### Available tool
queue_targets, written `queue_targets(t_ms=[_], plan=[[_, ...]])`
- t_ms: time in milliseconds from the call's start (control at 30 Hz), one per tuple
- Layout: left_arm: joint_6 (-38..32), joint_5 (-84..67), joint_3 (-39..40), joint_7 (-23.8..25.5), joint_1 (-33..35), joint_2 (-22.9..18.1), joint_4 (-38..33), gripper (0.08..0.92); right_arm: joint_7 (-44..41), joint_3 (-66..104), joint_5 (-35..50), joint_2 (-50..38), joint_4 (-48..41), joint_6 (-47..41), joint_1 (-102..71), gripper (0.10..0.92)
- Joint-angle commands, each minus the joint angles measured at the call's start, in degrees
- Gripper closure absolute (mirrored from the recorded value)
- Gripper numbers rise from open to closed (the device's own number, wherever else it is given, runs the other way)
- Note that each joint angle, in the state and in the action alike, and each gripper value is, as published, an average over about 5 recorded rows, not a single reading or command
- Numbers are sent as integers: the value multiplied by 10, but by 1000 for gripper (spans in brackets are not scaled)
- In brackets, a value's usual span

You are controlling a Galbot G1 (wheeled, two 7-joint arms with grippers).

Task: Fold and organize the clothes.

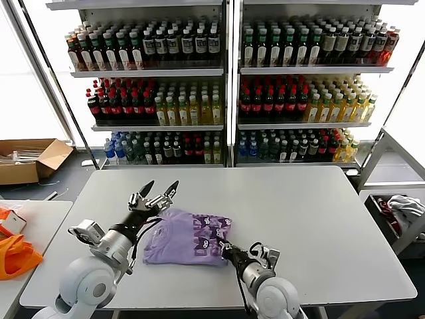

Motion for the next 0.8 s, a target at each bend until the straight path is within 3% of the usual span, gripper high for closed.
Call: queue_targets(t_ms=[33, 233, 533, 800], plan=[[-2, -1, -7, 1, 6, 0, -5, 177, -37, 96, -1, -75, 32, -59, 2, 893], [-1, -2, -6, -3, 4, -1, -8, 177, -67, 153, -77, -127, 16, -65, -19, 893], [-2, 3, 2, -5, 0, -7, 3, 177, -101, 167, -174, -105, -15, -21, -13, 881], [-2, 5, -1, -5, 3, -7, -3, 177, -76, 197, -247, -97, 7, 12, -8, 672]])
